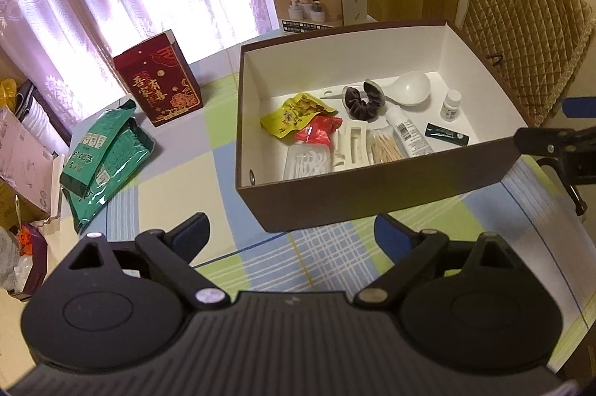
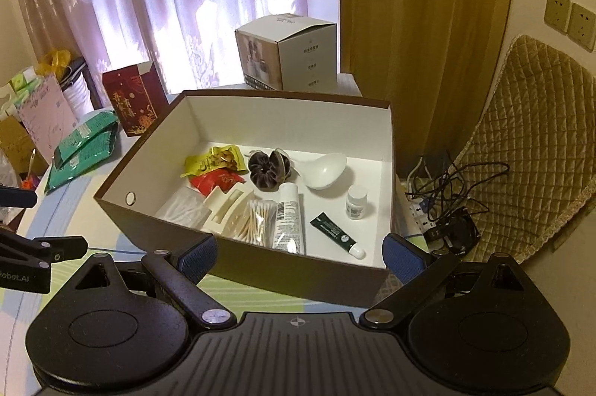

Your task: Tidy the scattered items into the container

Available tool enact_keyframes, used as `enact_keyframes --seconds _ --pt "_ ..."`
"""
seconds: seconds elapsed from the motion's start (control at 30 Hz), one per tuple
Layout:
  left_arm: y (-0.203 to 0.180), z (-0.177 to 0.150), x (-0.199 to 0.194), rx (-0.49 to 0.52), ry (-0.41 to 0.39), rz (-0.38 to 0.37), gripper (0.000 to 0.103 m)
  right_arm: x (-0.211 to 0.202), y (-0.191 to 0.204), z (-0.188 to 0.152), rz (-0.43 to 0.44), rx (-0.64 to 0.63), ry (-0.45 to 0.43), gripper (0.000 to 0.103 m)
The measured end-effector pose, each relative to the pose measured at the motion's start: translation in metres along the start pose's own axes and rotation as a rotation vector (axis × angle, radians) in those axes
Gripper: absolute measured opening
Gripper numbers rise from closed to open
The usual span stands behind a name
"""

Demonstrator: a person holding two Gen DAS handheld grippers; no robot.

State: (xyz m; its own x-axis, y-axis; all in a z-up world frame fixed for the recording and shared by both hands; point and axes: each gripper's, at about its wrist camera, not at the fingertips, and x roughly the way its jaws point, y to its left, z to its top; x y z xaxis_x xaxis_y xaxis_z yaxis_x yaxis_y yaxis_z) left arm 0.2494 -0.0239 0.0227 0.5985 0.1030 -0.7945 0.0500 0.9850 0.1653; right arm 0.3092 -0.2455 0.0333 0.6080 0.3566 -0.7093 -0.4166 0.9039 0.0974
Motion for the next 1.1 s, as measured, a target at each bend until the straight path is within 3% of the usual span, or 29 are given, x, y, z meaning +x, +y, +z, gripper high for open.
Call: enact_keyframes --seconds 0.53,0.77,1.1 --pt "-0.001 -0.03 -0.008 -0.042 0.009 -0.025 0.093 -0.003 0.011 -0.055 0.018 0.052 0.06 0.1" --pt "-0.008 -0.041 -0.001 -0.04 0.033 -0.038 0.093 0.02 0.009 -0.087 -0.033 0.055 0.138 0.1" --pt "-0.016 -0.036 -0.001 -0.034 0.015 -0.041 0.093 0.03 -0.009 -0.103 -0.041 0.1 0.162 0.1"
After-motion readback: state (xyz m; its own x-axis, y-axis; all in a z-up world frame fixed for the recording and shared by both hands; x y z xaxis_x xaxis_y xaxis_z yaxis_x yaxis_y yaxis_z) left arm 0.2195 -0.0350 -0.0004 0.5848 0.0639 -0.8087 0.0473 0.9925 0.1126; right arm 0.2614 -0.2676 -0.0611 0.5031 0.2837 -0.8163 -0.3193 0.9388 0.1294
